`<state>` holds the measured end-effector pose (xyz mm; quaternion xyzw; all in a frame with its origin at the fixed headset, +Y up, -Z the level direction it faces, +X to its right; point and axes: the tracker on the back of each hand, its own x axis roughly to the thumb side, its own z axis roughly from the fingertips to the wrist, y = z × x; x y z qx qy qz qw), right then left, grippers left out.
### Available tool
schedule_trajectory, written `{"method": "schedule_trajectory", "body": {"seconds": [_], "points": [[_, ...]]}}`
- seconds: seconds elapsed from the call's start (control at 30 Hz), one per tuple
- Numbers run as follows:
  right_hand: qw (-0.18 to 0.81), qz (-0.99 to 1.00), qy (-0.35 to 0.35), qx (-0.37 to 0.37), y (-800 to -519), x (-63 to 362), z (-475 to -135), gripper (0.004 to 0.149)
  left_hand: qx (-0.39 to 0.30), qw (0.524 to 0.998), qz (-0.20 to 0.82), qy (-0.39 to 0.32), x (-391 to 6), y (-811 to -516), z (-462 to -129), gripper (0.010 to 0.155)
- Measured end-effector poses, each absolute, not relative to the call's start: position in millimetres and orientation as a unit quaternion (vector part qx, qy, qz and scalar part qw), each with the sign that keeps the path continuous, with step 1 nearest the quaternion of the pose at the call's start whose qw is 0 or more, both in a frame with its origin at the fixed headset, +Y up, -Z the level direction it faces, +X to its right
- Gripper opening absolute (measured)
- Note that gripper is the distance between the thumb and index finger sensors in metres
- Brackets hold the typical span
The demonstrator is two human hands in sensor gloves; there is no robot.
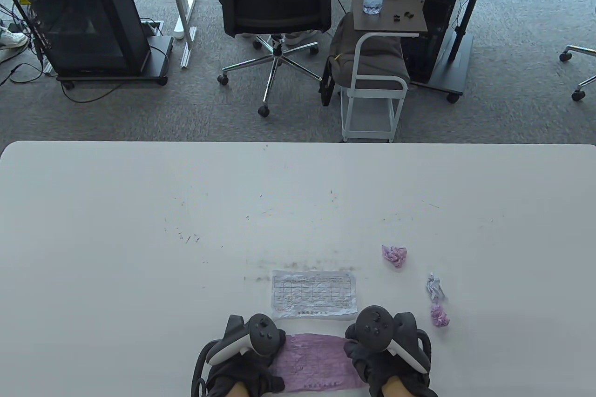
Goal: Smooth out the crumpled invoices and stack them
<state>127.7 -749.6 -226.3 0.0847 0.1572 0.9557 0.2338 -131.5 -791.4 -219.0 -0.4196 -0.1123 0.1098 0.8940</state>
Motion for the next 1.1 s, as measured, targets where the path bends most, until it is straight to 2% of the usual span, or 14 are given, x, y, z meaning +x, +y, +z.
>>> {"method": "schedule_trajectory", "body": {"seconds": [0.13, 0.2, 0.33, 0.43, 0.53, 0.6, 0.67, 0.77, 0.83, 0.93, 1.0, 1.1], "points": [[0.355, 0.921, 0.128, 0.098, -742.7, 132.9, -227.2, 0.041, -0.420, 0.894, 0.109, -0.111, -131.3, -791.3, -219.0, 0.086], [0.374, 0.910, 0.118, 0.135, -737.3, 129.1, -225.8, 0.042, -0.420, 0.894, 0.108, -0.111, -131.1, -791.2, -219.0, 0.086], [0.297, 0.932, 0.030, 0.205, -715.7, 117.5, -217.3, 0.041, -0.424, 0.890, 0.123, -0.111, -131.5, -790.8, -219.5, 0.088], [0.183, 0.946, -0.051, 0.263, -695.3, 104.8, -204.7, 0.040, -0.418, 0.886, 0.169, -0.108, -135.0, -789.6, -220.6, 0.090], [0.164, 0.939, -0.101, 0.286, -678.8, 97.6, -193.5, 0.040, -0.387, 0.887, 0.228, -0.108, -141.0, -785.0, -221.7, 0.093], [0.208, 0.927, -0.126, 0.284, -671.0, 99.9, -189.8, 0.040, -0.343, 0.889, 0.280, -0.118, -145.8, -778.3, -222.7, 0.093], [0.280, 0.908, -0.157, 0.270, -664.1, 109.3, -188.4, 0.040, -0.258, 0.886, 0.364, -0.131, -151.1, -768.3, -223.8, 0.093], [0.393, 0.869, -0.185, 0.235, -657.3, 126.3, -188.7, 0.040, -0.160, 0.837, 0.505, -0.140, -158.4, -755.2, -224.8, 0.095], [0.472, 0.836, -0.184, 0.209, -657.6, 138.1, -192.8, 0.039, -0.173, 0.761, 0.607, -0.150, -158.4, -757.4, -225.0, 0.097], [0.529, 0.816, -0.169, 0.162, -666.0, 151.4, -199.2, 0.040, -0.211, 0.644, 0.714, -0.174, -153.9, -761.7, -225.2, 0.092], [0.534, 0.819, -0.156, 0.137, -671.9, 157.4, -202.3, 0.040, -0.183, 0.632, 0.732, -0.178, -152.8, -757.6, -224.9, 0.087], [0.521, 0.833, -0.156, 0.103, -678.2, 163.1, -206.1, 0.040, -0.136, 0.653, 0.717, -0.202, -154.0, -748.2, -223.1, 0.081]]}}
